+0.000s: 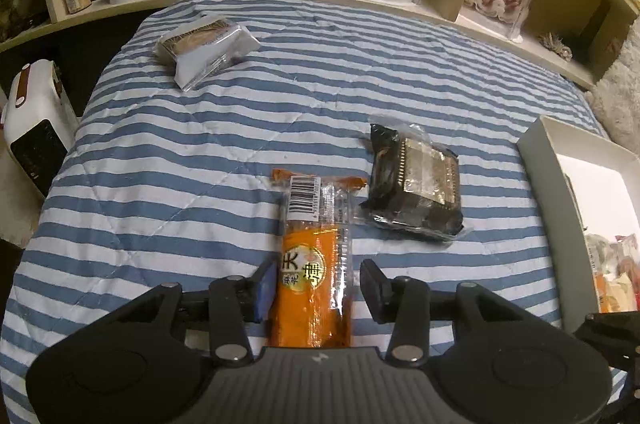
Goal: Organize snacks
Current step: 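Grasp the orange bar with the left gripper while the right gripper grasps the small clear bag, then carry both snacks into the white tray and open both grippers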
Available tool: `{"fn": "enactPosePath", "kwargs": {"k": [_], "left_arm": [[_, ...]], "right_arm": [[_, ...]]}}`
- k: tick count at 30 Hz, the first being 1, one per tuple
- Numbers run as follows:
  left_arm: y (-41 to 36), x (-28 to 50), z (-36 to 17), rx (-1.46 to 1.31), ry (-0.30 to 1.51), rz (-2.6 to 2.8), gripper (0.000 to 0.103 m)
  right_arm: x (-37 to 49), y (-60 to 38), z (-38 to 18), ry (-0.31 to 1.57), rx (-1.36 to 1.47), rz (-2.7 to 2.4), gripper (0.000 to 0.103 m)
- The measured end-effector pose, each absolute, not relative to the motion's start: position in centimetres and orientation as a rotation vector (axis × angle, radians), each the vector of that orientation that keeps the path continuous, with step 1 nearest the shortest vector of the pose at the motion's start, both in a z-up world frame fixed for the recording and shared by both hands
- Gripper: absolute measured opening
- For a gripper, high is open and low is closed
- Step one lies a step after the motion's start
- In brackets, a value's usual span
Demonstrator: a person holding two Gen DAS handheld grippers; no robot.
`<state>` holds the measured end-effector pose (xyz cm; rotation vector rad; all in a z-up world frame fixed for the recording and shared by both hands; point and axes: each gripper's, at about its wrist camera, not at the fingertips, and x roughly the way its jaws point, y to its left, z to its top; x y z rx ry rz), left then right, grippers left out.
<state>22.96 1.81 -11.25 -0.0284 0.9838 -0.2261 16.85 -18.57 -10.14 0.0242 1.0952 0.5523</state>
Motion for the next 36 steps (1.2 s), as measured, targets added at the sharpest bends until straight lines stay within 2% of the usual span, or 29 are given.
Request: {"fn": "enactPosePath", "kwargs": {"k": [7,11,14,26,36], "left_arm": [[1.5,23.5,-12.0,-0.007,0.992,-0.221,0.045],[1.3,23.1,-11.6,0.012,0.985,-0.218,0.040],[1.5,22.7,-10.9,-0.001,0.969,-0.206,0.040],[3.0,20.6,-7.5,-0.126,0.867,-0.153,0.039],[-0.1,18.7,-3.6,-0.135,0.749,-0.237,0.039]], "right_arm": [[17.2,-18.2,-10.5,1.121,0.046,0.540,0.058],[17.2,-18.2,-10.2,1.109,0.045,0.533,0.048],[17.4,-18.4,-9.8,1.083,0.054,0.527,0.045],[17.9,-20.8,-5.5,0.918,0.102,0.474,0.045],[17.8,-25.0,-1.9,0.801,0.127,0.377,0.045]]}}
